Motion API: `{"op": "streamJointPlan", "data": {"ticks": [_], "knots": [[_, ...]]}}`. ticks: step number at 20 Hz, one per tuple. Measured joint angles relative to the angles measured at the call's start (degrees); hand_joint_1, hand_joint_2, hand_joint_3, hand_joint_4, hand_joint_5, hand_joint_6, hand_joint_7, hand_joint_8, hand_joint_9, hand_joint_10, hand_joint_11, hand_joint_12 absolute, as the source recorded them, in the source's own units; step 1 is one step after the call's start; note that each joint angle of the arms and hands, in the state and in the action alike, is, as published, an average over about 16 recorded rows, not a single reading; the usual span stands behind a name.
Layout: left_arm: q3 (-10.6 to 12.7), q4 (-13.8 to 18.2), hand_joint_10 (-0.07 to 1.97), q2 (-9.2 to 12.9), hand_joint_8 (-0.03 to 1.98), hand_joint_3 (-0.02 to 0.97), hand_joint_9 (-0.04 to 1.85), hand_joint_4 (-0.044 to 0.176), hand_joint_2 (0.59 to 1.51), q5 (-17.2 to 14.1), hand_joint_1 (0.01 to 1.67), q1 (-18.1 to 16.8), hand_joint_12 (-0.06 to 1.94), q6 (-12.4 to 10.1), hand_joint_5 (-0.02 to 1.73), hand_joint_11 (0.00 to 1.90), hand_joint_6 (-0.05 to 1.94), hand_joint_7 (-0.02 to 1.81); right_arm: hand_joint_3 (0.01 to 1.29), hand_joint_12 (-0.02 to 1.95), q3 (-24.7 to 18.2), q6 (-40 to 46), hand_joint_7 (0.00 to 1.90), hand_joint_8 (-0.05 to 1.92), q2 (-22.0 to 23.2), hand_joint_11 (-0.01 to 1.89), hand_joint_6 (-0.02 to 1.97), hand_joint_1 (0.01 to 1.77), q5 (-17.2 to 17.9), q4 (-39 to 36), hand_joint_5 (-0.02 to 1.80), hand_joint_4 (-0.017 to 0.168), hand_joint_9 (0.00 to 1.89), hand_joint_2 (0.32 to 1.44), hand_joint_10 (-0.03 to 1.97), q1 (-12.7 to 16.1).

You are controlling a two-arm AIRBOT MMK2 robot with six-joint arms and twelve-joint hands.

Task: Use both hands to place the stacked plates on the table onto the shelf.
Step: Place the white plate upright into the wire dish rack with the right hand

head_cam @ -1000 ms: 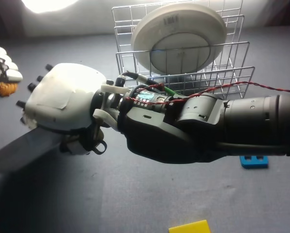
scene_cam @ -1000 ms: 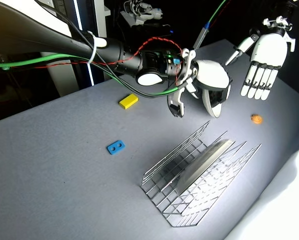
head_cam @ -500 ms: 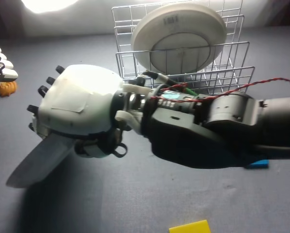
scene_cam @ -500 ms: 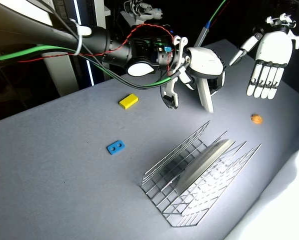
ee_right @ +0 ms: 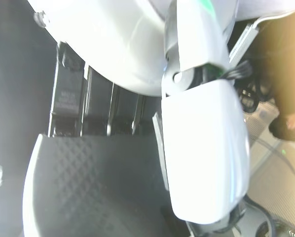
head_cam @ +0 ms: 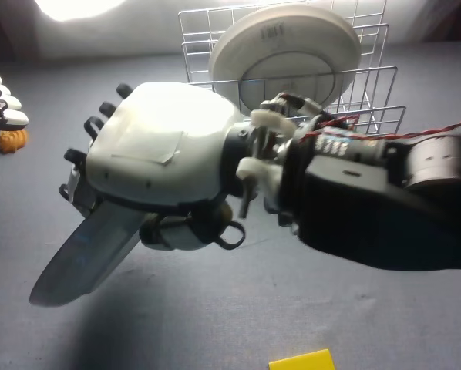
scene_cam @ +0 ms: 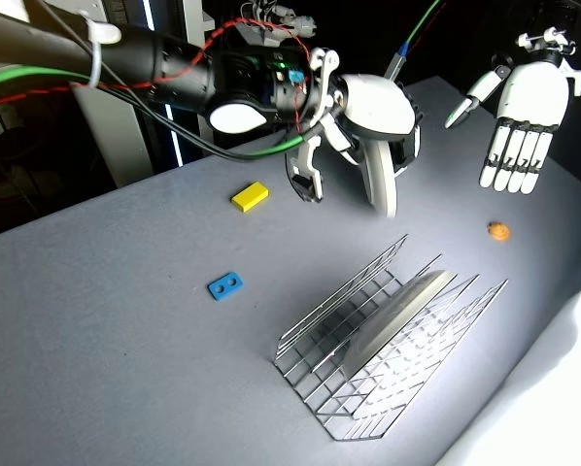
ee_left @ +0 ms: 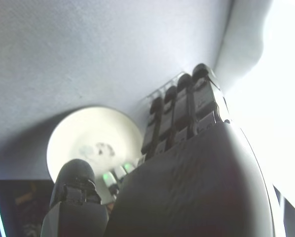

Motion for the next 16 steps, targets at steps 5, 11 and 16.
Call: {"op": "streamJointPlan", "data": {"ticks": [5,11,16], "knots": [[0.0,0.02,0.01,-0.04,0.02,0.016,0.02,0.002,1.152,-0.07,0.02,0.13,-0.01,-0.08,0.03,0.01,0.01,0.02,0.02,0.95,-5.26,2.85,1.1,0.75,6.15,0.94,0.85,1.34,-0.84,-1.22,0.97,-0.003,1.09,0.95,0.94,1.79],[0.0,0.08,0.02,-0.08,0.02,0.016,0.02,0.002,1.152,-0.19,0.02,0.28,-0.01,-0.25,0.03,0.01,0.01,0.02,0.02,0.97,-8.56,17.62,1.09,0.77,12.69,0.94,0.85,1.34,-2.55,-12.54,0.97,-0.003,1.09,0.95,0.95,4.66],[0.0,0.14,0.01,-0.14,0.02,0.016,0.02,0.002,1.153,-0.32,0.02,0.34,-0.01,-0.41,0.02,0.01,0.01,0.02,0.02,0.99,-8.13,37.86,1.08,0.79,16.41,0.93,0.87,1.34,-6.33,-25.93,0.96,-0.003,1.08,0.95,0.97,8.21]]}}
